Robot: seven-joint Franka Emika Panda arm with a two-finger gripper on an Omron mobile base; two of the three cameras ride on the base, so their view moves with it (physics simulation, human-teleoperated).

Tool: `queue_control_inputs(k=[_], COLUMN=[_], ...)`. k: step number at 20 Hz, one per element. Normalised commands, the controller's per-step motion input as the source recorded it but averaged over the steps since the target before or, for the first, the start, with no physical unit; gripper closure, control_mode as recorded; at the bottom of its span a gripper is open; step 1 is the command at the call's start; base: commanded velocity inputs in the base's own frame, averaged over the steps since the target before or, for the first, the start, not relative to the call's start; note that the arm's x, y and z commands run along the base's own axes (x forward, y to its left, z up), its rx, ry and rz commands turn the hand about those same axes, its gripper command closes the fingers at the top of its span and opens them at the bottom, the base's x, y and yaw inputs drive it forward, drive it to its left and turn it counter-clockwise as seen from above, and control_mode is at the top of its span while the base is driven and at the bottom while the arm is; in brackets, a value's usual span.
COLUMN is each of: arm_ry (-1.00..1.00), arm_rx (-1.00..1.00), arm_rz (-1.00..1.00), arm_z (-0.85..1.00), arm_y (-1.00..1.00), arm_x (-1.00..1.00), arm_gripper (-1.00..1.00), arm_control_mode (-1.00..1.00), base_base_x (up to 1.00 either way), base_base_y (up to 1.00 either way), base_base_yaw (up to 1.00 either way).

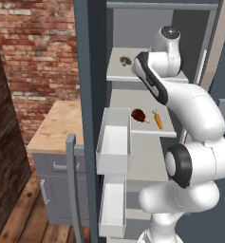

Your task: Take the mushroom and shrimp from the highest rack and move them to the second highest rack where the steak and carrot are located, to maximize freezer space. Close the freezer door after rearranging.

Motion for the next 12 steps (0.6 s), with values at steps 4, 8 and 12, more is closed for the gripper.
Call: queue_control_inputs(k=[4, 8, 12], arm_ry=[0.0, 0.0, 0.02], arm_rx=[-0.05, -0.03, -0.04], arm_rz=[0.0, 0.0, 0.0], arm_z=[-0.1, -0.07, -0.13], arm_y=[-0.07, 0.0, 0.0], arm_x=[0.32, 0.37, 0.33], arm_gripper=[-1.0, -1.0, -1.0], arm_control_mode=[-1.0, -1.0, -1.0], base_base_x=[0.0, 0.0, 0.0], base_base_y=[0.0, 0.0, 0.0], base_base_yaw=[0.0, 0.0, 0.0])
